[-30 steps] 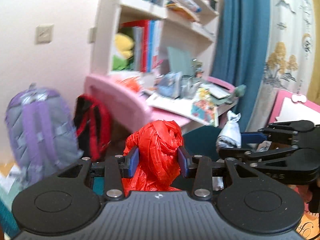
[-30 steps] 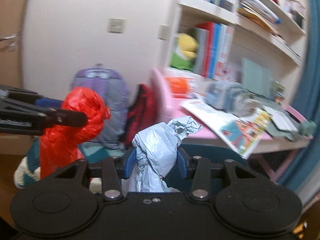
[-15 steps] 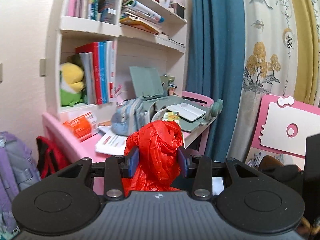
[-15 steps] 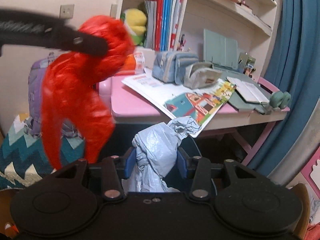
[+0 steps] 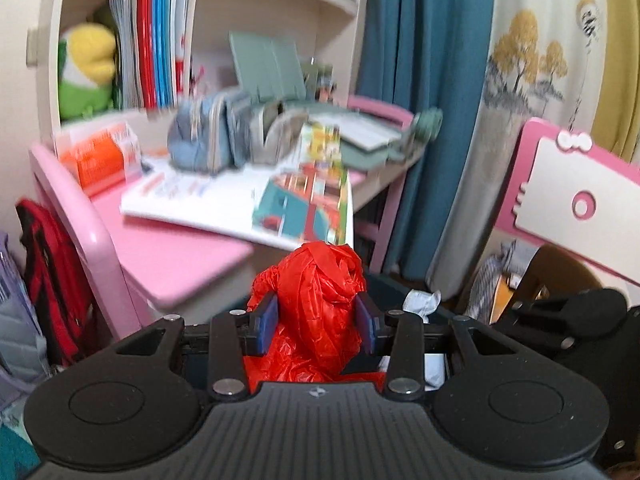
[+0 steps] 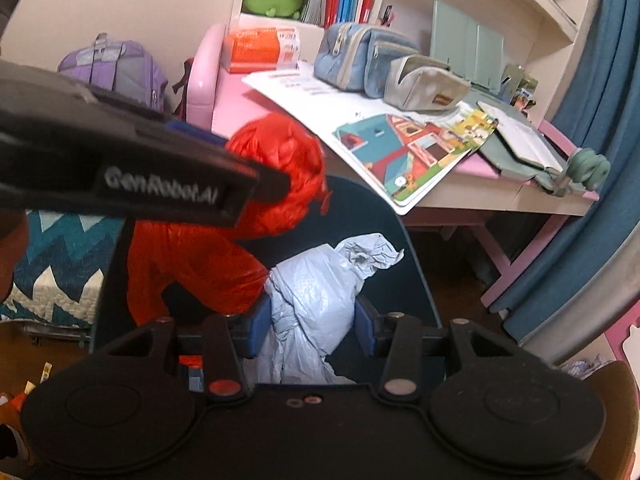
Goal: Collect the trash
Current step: 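Open the left tool and right tool to drop the red bag and cloth into the bin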
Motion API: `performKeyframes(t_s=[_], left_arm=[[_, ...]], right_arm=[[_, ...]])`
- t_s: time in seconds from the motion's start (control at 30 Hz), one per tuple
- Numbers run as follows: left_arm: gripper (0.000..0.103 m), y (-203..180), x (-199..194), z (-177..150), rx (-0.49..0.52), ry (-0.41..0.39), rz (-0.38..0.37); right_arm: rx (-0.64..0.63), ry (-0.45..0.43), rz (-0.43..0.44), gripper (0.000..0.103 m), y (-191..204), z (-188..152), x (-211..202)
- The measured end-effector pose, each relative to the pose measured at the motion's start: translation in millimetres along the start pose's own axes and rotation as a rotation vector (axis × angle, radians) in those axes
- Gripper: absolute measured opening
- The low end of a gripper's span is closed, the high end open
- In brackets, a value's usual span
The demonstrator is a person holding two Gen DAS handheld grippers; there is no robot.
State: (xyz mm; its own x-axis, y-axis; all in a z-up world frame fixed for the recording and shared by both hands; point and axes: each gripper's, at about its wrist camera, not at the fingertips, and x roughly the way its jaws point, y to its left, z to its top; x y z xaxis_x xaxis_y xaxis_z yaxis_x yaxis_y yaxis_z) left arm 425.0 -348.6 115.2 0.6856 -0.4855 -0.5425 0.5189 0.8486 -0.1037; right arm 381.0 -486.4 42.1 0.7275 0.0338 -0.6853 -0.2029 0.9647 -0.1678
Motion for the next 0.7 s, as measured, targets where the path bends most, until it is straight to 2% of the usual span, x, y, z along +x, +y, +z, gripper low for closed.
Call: performKeyframes(t_s=[0.23,0.4,0.47,0.53,0.6,0.7], left_arm=[[0.041,6.1,28.0,-18.3,-0.016,0.132,-0.013],[0.043,5.0,33.6,-25.8,-0.011,0.169,-0.011],[0.049,5.9,35.3,-27.9,-0.013,0.181,-0.002],[0.066,6.8,34.3,-29.1,-0.019,0.178,0.005],[0.072,7.6,31.1,-29.5,-0.027,0.162,0.006],[0.072,7.6,26.0,-29.4,-0.03,0.157,0.007]], right_arm=[[-0.006,0.051,0.028,0.045,1.6,-2.2,15.8],[0.002,0.074,0.045,0.05,0.4,-3.8,20.3],[0.003,0.077,0.053,0.053,0.9,-4.4,19.6],[0.011,0.072,0.046,0.054,0.2,-4.5,17.9],[0.018,0.067,0.048,0.055,-1.1,-4.9,14.7],[0.025,0.056,0.049,0.057,-2.6,-5.9,8.4]])
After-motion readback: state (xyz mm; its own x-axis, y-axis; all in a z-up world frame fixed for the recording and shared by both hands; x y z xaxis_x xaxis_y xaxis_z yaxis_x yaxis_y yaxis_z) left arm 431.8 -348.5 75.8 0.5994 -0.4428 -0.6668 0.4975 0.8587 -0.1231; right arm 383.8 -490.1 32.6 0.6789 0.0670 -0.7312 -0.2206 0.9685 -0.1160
